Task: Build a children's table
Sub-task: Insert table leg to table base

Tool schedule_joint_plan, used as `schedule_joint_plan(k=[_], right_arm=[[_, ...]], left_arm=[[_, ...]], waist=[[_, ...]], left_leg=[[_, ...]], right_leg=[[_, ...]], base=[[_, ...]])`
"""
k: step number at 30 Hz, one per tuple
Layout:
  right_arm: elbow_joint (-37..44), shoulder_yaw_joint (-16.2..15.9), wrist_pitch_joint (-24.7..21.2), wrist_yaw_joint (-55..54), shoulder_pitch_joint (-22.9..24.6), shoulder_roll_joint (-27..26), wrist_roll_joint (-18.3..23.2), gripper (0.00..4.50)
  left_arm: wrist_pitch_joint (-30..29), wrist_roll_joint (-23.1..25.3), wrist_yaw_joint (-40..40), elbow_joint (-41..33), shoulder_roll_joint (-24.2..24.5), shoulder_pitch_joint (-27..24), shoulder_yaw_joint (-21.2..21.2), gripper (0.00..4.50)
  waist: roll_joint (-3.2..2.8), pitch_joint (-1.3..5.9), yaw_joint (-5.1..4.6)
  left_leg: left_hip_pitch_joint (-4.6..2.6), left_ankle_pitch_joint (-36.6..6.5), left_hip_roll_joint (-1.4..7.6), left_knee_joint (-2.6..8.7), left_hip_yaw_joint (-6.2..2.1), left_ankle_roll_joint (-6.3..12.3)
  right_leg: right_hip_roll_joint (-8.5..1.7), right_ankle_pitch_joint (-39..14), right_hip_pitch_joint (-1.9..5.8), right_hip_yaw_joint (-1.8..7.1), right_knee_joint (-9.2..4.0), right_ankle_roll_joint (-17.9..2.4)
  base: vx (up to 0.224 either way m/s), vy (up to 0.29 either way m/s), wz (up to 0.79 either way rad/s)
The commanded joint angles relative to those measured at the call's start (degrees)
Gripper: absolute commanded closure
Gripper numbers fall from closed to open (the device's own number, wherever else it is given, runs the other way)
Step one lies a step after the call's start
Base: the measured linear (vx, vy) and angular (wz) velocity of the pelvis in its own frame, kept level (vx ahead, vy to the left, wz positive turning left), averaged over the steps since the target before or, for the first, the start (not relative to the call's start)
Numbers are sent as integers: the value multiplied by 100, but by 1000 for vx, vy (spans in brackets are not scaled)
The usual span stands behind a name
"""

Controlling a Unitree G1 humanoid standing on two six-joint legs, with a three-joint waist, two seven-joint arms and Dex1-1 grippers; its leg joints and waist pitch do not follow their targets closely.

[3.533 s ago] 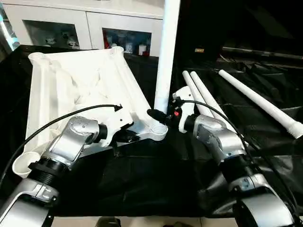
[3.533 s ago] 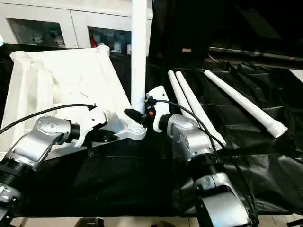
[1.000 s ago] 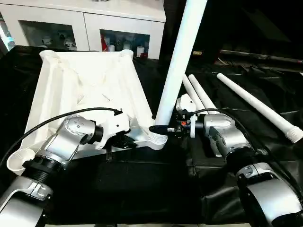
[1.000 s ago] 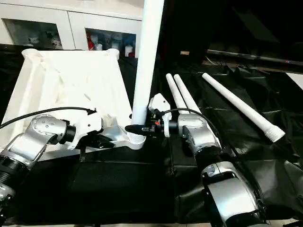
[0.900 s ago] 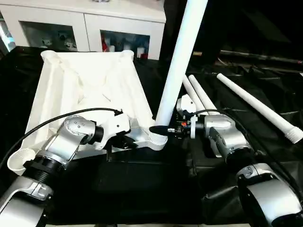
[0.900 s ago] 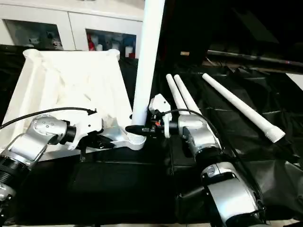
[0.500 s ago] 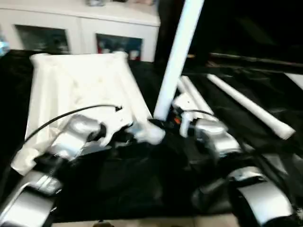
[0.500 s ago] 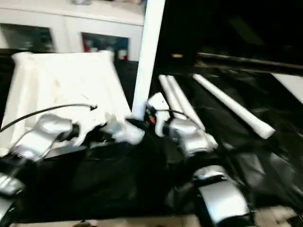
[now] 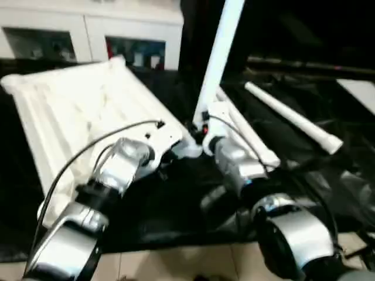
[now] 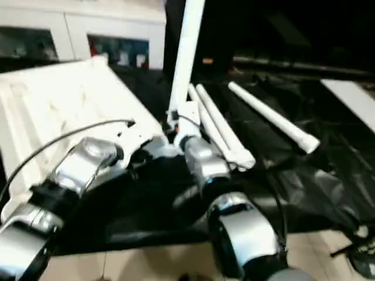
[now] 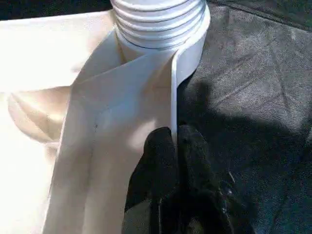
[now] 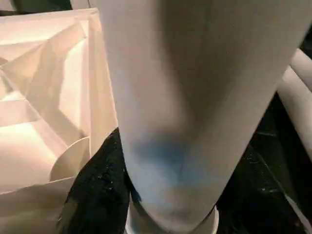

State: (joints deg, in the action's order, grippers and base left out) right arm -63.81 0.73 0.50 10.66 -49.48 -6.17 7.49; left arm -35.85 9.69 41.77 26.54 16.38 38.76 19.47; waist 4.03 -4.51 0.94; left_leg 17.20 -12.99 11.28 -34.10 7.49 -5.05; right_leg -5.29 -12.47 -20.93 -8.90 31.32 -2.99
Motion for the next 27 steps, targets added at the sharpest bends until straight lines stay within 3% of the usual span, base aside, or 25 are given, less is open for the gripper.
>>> schedule_joint_plan(k=[1,2,3,4,5,6,7,8,9,10,11,12,13,14,15,16,17,19,20,22,24,27], right_arm=[[-788,-64,-681,2,392,-197,-84,261],[-822,-53,-693,-60,362,-227,-110,261],[-822,-53,-693,-60,362,-227,-110,261],[-834,-25,-703,-68,349,-245,-89,261],[-842,-7,-705,-72,340,-265,-73,261],[-845,-8,-703,-64,335,-275,-72,261],[-851,-1,-701,-62,328,-284,-85,261],[-855,18,-706,-34,319,-303,-89,261],[-855,21,-706,-30,318,-306,-89,261],[-848,70,-706,23,304,-342,-77,261],[-844,79,-705,49,294,-354,-83,261],[-843,84,-705,65,287,-361,-89,261],[-847,35,-691,67,274,-353,-148,261],[-856,-51,-669,67,250,-338,-247,261],[-861,-77,-665,66,230,-337,-280,261],[-861,-68,-665,69,227,-339,-274,261],[-859,-36,-664,77,216,-344,-250,261],[-855,52,-681,78,176,-349,-210,261],[-841,119,-691,123,128,-345,-176,226],[-832,131,-680,153,97,-337,-175,205],[-823,149,-674,184,58,-327,-184,188],[-802,195,-659,248,-1,-317,-178,163]], left_arm=[[-37,97,-199,-356,-113,123,63,450],[-172,127,-249,-445,-107,94,59,450],[-172,127,-249,-445,-107,94,59,450],[-220,123,-265,-479,-106,79,52,450],[-240,117,-269,-500,-91,58,44,450],[-232,110,-266,-491,-78,48,36,450],[-247,106,-267,-509,-65,32,31,450],[-244,99,-260,-501,-38,22,18,450],[-244,97,-258,-503,-34,20,16,450],[-249,83,-233,-520,-5,0,0,450],[-252,80,-222,-527,6,-8,-5,450],[-254,79,-215,-531,14,-12,-7,450],[-252,72,-202,-537,25,-14,-7,450],[-243,59,-178,-543,48,-19,-5,450],[-229,56,-160,-540,73,-19,1,450],[-228,56,-158,-540,76,-18,2,450],[-226,55,-153,-541,89,-17,5,450],[-223,43,-143,-554,114,-17,6,450],[-205,30,-125,-560,133,-14,5,450],[-186,24,-105,-571,146,-23,8,450],[-183,17,-90,-587,155,-31,5,450],[-166,-2,-80,-586,165,-36,-8,450]], waist=[[-266,141,-95],[-202,112,-75],[-173,99,-74],[-115,89,-99],[-74,81,-154],[-218,101,-164],[-289,111,-144],[-386,56,202],[-379,22,254],[123,157,84],[150,176,242],[122,257,340],[74,364,416],[17,346,396],[-30,323,383],[-38,314,346],[-81,329,358],[-104,324,337],[-125,307,327],[-117,317,297],[-150,333,285],[-126,332,245]], left_leg=[[42,-4397,401,898,-177,-159],[6,-4503,388,952,-118,-145],[-76,-4464,329,894,-87,-148],[-352,-4079,134,595,-13,-116],[-325,-3417,21,392,-11,-12],[-197,-3420,165,510,-55,16],[144,-3760,377,788,-147,30],[581,-4863,493,1234,35,-40],[357,-4900,481,1349,176,105],[-157,-3987,241,818,59,13],[81,-2192,-5,415,51,10],[150,-1264,38,376,30,86],[384,26,125,537,-5,69],[328,641,150,582,25,-14],[316,479,161,611,44,-63],[340,-89,134,619,101,-228],[257,-510,161,639,112,-266],[280,-737,184,679,124,-288],[243,-1018,210,699,130,-333],[243,-1252,225,721,119,-362],[218,-1252,245,727,122,-358],[246,-1077,230,708,150,-320]], right_leg=[[-265,-2281,189,227,-168,-46],[-247,-2220,113,292,-149,-137],[-273,-2567,24,294,-252,-115],[-359,-3733,-244,163,-700,136],[-419,-4583,-198,-69,-929,592],[-431,-4221,68,-213,-853,714],[-398,-3380,412,-80,-325,574],[-98,-932,553,127,740,34],[-4,-610,252,246,784,-33],[-314,-2529,-61,691,195,89],[-637,-4872,-91,844,-376,430],[-758,-4859,9,979,-402,498],[-612,-3180,221,960,-152,371],[-380,-1274,146,808,12,73],[-340,-846,133,774,30,-100],[-253,-553,152,767,39,-295],[-258,-628,127,784,21,-426],[-231,-879,152,767,-15,-497],[-225,-1187,104,772,-54,-482],[-225,-1484,108,770,-71,-481],[-232,-1321,91,776,-81,-549],[-224,-1027,108,789,-60,-639]], base=[[0,0,0],[0,0,0],[0,0,0],[0,0,0],[58,-19,-1],[58,-19,-1],[0,0,0],[46,-52,18],[46,-52,18],[110,-141,13],[109,-163,-18],[109,-163,-18],[85,-110,-14],[81,-68,-13],[81,-68,-13],[0,0,0],[0,0,0],[0,0,0],[0,0,0],[0,0,0],[0,0,0],[0,0,0]])
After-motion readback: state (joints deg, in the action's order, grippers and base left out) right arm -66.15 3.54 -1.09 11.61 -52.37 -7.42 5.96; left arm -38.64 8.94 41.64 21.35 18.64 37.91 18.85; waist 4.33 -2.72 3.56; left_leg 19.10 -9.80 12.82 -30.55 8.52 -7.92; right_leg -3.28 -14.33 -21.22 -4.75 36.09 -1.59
